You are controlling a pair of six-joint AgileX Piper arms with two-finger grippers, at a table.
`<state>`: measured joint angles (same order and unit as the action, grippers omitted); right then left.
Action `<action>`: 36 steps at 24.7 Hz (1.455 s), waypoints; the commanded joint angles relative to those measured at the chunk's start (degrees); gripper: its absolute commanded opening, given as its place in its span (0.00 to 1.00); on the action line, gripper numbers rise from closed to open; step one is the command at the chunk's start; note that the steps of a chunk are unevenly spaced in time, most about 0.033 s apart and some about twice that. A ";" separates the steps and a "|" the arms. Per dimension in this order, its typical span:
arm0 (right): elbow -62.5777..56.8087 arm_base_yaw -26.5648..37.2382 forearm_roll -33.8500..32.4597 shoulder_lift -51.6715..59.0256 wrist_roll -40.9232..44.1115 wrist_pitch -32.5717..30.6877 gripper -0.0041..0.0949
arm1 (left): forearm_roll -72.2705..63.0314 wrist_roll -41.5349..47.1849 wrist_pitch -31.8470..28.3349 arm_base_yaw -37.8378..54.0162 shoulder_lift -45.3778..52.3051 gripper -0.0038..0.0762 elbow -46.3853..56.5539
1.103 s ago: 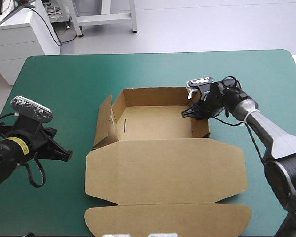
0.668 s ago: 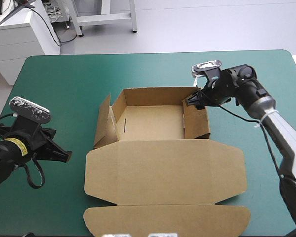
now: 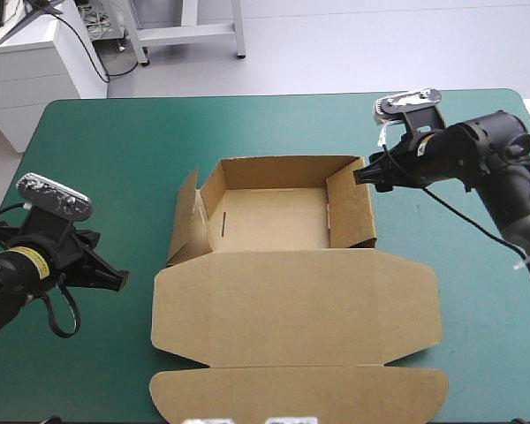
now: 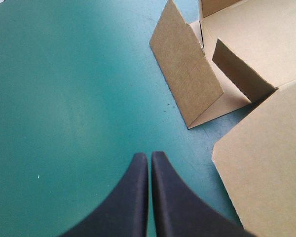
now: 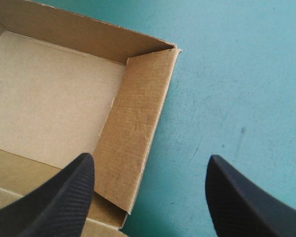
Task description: Fold the box
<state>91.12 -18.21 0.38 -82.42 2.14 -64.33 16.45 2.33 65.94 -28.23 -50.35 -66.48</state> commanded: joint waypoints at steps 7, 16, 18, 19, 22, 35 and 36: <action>1.65 0.01 -0.38 -15.48 6.62 1.97 0.65 | -1.71 0.55 -2.04 0.04 0.44 0.06 -1.35; 1.65 0.01 -0.38 -21.88 6.40 3.96 0.48 | -1.71 0.28 -2.04 0.04 0.44 0.06 -1.35; 1.65 0.01 -0.38 -22.12 6.31 4.40 0.36 | -1.71 0.28 -2.04 0.04 0.44 0.06 -1.35; 1.65 0.01 -0.38 -22.12 6.42 4.49 0.30 | -1.71 0.28 -1.88 0.04 0.44 0.06 -1.35; 1.65 0.01 -0.38 -22.12 6.42 4.53 0.09 | -1.71 0.54 -1.66 0.04 0.44 0.06 -1.35; 3.20 5.75 5.38 -18.10 -4.78 1.75 0.02 | -1.72 0.54 -1.23 0.04 0.44 0.06 -1.35; 3.20 7.92 8.64 -16.02 -8.43 0.37 0.02 | -1.72 0.67 -1.00 0.04 0.44 0.06 -1.35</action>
<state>92.16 -12.94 4.67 -104.66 -1.86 -63.31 14.22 2.33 67.19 -28.23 -50.35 -66.48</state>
